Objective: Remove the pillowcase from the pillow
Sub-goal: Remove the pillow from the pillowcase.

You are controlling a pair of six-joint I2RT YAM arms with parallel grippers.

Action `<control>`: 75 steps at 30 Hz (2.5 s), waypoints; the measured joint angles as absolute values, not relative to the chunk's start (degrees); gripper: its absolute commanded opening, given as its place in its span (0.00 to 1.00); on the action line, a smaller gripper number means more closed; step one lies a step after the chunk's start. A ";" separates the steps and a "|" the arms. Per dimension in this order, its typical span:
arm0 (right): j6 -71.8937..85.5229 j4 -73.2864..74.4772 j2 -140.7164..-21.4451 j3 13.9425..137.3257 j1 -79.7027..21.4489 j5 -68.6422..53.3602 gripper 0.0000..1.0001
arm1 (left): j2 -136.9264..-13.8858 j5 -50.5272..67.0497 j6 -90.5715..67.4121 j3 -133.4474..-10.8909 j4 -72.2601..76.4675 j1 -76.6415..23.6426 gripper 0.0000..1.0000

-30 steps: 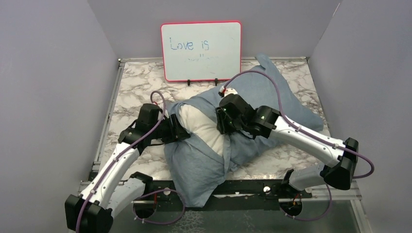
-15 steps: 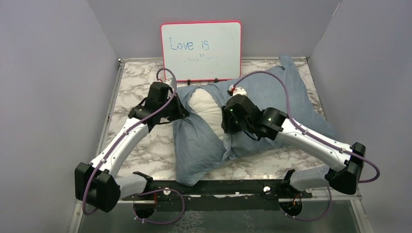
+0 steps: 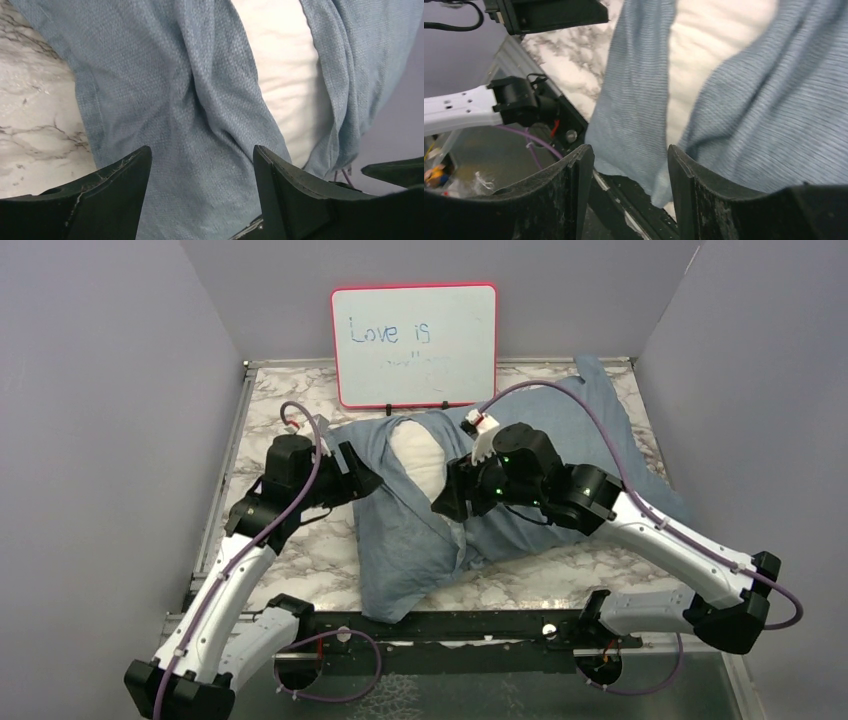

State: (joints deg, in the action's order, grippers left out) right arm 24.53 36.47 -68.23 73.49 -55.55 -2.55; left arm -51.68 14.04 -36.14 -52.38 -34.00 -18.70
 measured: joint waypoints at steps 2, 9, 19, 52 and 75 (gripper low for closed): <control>24.53 34.98 -69.49 73.52 -55.79 -5.67 0.63 | -48.99 15.05 -38.02 -50.59 -34.20 -18.70 0.77; 24.60 33.47 -77.82 73.71 -57.21 -8.62 0.65 | -46.89 19.81 -41.15 -48.16 -36.14 -18.70 0.77; 24.77 34.41 -78.94 70.81 -57.32 -8.73 0.58 | -48.42 23.05 -42.52 -48.01 -35.33 -18.92 0.77; 25.89 20.84 -75.75 61.56 -57.28 -27.90 0.56 | -57.74 12.14 -46.59 -46.98 -24.43 -34.65 0.05; 29.32 43.18 -86.32 77.95 -58.37 10.35 0.90 | -53.65 10.98 -46.02 -44.38 -26.22 -34.98 0.00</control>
State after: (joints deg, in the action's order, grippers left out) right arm 29.32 43.18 -86.32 77.95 -58.37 10.35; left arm -53.65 10.98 -46.02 -44.38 -26.22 -34.98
